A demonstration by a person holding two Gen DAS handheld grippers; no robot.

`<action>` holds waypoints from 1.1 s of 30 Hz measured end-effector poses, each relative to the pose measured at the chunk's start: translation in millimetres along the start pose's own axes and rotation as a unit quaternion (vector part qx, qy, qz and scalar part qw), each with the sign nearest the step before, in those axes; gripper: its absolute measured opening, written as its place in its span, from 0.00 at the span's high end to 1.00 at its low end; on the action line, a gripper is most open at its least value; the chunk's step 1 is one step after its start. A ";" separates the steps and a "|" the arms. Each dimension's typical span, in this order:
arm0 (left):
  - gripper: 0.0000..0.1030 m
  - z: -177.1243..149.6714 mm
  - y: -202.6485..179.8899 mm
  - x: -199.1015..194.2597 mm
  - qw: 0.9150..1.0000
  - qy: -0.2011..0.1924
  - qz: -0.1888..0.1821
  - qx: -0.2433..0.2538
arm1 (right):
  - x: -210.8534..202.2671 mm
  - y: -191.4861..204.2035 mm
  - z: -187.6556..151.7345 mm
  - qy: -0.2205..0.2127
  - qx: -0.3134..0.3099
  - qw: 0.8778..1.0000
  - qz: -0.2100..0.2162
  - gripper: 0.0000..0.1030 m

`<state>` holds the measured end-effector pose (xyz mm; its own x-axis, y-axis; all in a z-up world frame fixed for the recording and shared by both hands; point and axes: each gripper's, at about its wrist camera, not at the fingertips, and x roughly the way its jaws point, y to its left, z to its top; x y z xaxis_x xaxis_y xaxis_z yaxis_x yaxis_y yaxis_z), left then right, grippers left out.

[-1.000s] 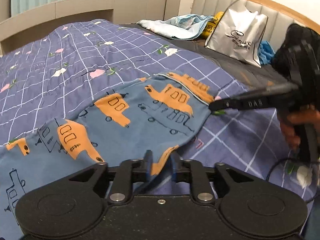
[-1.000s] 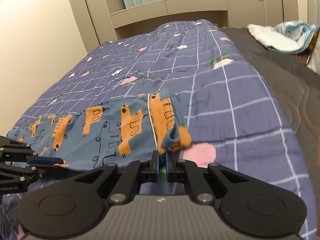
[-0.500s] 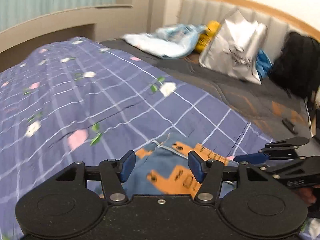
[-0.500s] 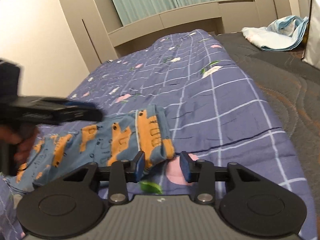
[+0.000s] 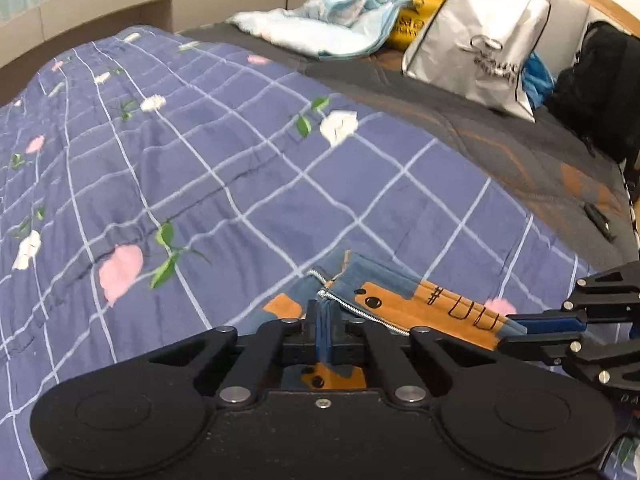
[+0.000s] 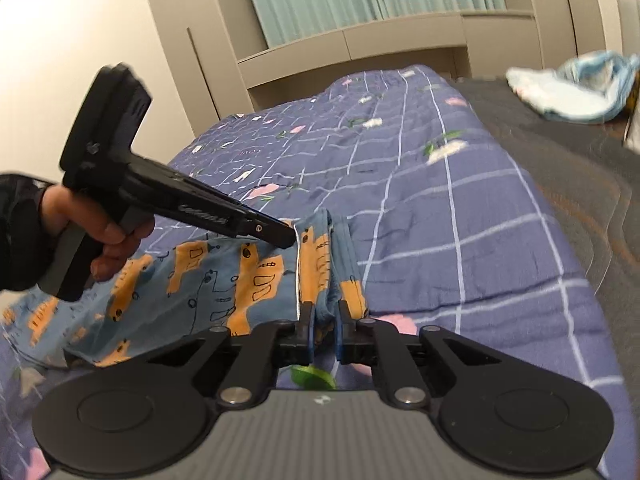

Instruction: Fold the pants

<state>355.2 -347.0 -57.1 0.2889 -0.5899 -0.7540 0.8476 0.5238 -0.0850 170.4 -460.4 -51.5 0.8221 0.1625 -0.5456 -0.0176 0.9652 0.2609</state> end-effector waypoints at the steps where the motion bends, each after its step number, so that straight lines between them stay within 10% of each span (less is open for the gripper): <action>1: 1.00 1.5 -3.9 -4.0 1.000 -0.011 0.006 0.008 | -2.0 2.1 2.1 -0.006 -0.007 1.000 -0.004 0.90; 10: 0.97 7.8 -12.4 -1.0 0.998 -0.034 0.038 0.022 | 10.8 -1.0 14.7 0.004 -0.021 0.999 -0.030 0.90; 16: 0.46 -3.3 -1.0 -12.0 0.998 -0.049 0.036 -0.026 | 7.7 -5.2 8.3 0.009 -0.011 0.999 -0.045 0.67; 18: 0.23 -6.0 -0.9 -28.2 0.995 -0.065 0.070 -0.015 | 5.1 -3.4 10.3 0.003 -0.021 0.998 -0.056 0.44; 22: 0.02 -14.8 1.2 -67.3 0.986 -0.075 0.146 -0.013 | 6.0 8.9 15.0 -0.003 -0.043 0.998 -0.055 0.30; 33: 0.01 -123.0 37.4 -200.0 0.952 -0.009 0.299 -0.071 | 41.1 45.8 2.2 0.055 -0.128 0.990 -0.032 0.09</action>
<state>274.4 -133.9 10.4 0.7095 -0.1694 -0.6840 0.4608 0.8459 0.2685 204.6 -409.9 -60.1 0.7601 0.1074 -0.6409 -0.1231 0.9922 0.0203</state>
